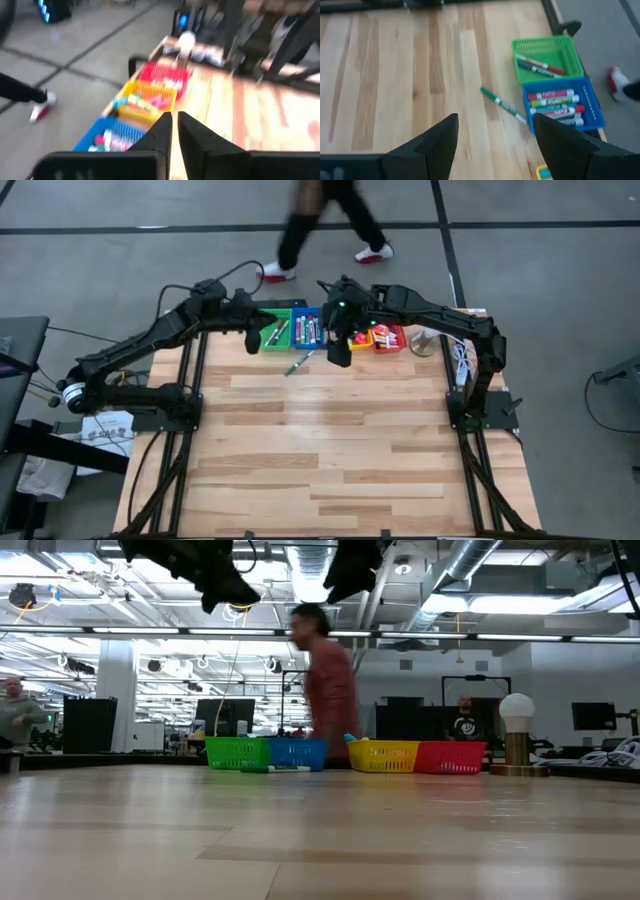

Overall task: Pick & Place Markers
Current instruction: Put the red dry erase marker into the green basket

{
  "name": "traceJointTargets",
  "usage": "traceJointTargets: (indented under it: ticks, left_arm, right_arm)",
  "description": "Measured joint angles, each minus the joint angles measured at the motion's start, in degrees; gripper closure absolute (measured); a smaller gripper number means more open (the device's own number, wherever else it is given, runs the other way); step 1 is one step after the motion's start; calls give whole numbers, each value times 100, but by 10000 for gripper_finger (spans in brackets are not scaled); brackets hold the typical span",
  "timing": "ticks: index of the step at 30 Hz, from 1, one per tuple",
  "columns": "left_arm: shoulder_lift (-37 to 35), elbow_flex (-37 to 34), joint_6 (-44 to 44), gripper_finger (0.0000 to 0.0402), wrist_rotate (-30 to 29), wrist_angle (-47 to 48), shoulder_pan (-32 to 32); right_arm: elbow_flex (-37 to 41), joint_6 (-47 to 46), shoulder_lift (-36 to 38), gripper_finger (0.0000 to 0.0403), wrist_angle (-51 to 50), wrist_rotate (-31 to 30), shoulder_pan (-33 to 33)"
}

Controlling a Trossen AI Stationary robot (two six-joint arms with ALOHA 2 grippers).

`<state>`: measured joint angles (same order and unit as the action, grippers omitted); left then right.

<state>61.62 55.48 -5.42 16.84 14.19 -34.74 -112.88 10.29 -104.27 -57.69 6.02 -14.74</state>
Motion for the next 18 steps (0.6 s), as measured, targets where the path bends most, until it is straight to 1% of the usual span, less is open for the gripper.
traceJointTargets:
  ticks: [3,5,7,9,11,14,16,18]
  left_arm:
    - [111,0,-27,353,-468,403,266]
    - [235,0,39,336,-695,574,527]
    - [383,0,145,322,-980,731,858]
    - [588,0,168,311,-1419,786,1276]
    - [810,0,239,304,-1968,798,1690]
    - [1162,0,572,295,-2672,742,2145]
    - [1383,0,895,290,-2840,676,2308]
    - [1590,0,1173,285,-2869,505,2425]
  right_arm:
    - [0,158,0,154,-323,1,0]
    - [2,434,0,154,-632,20,0]
    - [59,532,14,154,-580,153,-11]
    - [121,564,51,154,-594,563,-88]
    - [196,572,102,154,-571,1097,-205]
    - [555,604,271,154,-451,1677,-413]
    - [956,541,468,154,-280,1810,-541]
    - [1438,417,739,154,144,1801,-627]
